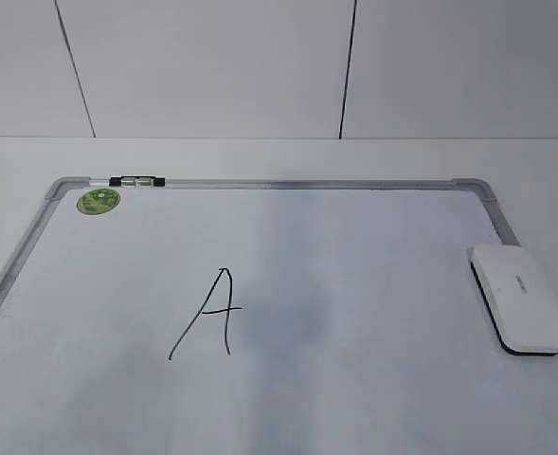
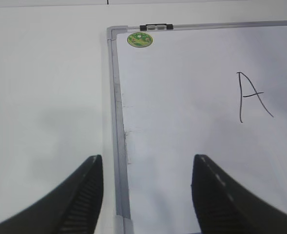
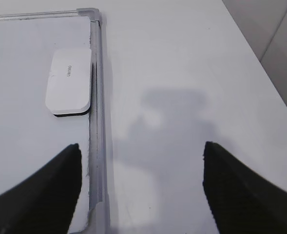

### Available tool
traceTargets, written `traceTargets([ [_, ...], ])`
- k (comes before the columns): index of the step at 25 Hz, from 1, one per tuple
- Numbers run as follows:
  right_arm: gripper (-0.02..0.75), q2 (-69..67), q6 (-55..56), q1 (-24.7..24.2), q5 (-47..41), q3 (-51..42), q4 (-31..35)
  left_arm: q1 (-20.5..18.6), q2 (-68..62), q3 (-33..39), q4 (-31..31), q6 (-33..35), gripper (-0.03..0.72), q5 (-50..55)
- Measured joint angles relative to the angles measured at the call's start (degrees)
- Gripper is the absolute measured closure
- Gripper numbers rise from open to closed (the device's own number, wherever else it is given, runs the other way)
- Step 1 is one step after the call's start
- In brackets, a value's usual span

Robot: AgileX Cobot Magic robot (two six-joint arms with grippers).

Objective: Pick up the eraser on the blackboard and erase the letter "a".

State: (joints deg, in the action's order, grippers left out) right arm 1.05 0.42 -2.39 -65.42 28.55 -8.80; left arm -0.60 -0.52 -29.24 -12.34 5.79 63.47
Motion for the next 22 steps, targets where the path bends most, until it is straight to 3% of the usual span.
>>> traceTargets([
  [22, 0.146, 0.0, 0.0, 0.0, -0.1, 0.0, 0.9, 0.0, 0.0, 0.0, 0.4, 0.0, 0.255, -0.1],
])
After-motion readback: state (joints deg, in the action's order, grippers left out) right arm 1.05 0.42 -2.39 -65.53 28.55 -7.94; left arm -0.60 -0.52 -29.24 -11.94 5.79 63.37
